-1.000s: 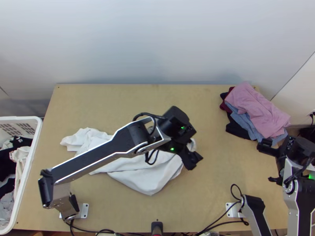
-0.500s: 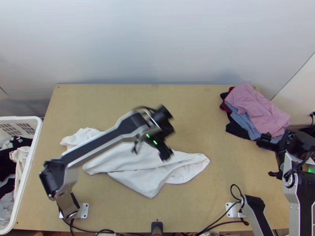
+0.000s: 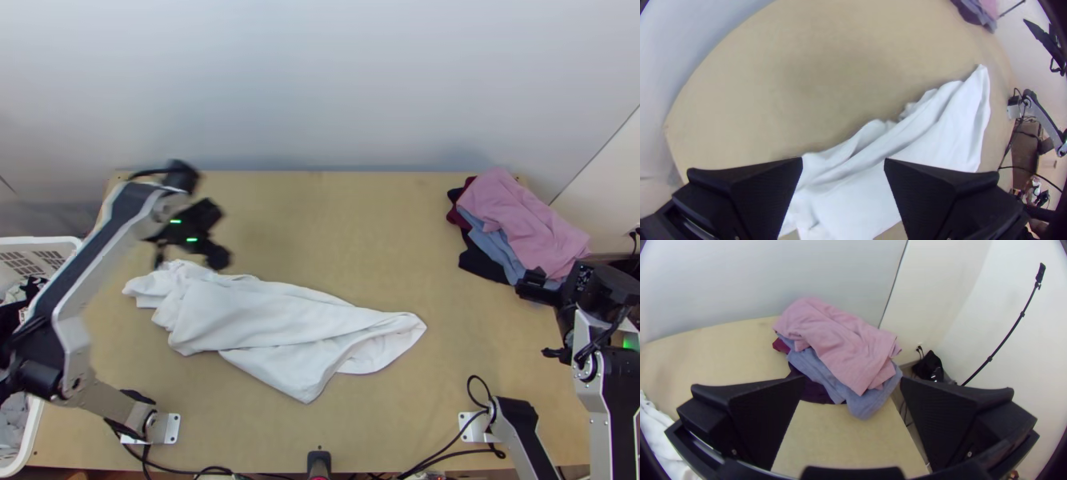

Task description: Fold the t-shirt

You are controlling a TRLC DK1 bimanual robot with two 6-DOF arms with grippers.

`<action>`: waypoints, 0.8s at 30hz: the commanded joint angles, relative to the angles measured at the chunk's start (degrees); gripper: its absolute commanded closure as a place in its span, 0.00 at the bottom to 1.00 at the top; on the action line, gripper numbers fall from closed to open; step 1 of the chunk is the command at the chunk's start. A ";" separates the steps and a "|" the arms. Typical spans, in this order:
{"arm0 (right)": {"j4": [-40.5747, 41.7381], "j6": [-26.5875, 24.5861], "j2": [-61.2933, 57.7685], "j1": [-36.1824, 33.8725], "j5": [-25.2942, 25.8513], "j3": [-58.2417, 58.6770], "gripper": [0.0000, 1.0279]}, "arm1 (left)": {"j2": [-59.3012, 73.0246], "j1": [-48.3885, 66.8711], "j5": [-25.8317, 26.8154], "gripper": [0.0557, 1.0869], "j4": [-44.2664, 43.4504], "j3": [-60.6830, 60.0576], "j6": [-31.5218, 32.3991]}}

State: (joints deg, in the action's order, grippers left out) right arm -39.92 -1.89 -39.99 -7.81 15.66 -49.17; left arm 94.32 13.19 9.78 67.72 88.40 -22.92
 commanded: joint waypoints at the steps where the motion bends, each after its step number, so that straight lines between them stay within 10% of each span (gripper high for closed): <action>1: -0.16 1.10 0.00 1.57 0.07 -0.05 0.04 | -5.91 -15.39 -0.38 0.17 1.97 -9.04 -8.55; 24: -1.39 1.19 0.96 1.84 0.07 -0.84 0.04 | -14.52 -29.01 -0.64 0.36 4.61 -24.33 -16.90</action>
State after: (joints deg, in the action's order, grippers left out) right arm -40.84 -0.64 -39.42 -6.07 15.68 -49.98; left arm 82.21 -15.51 7.70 71.55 68.42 -39.97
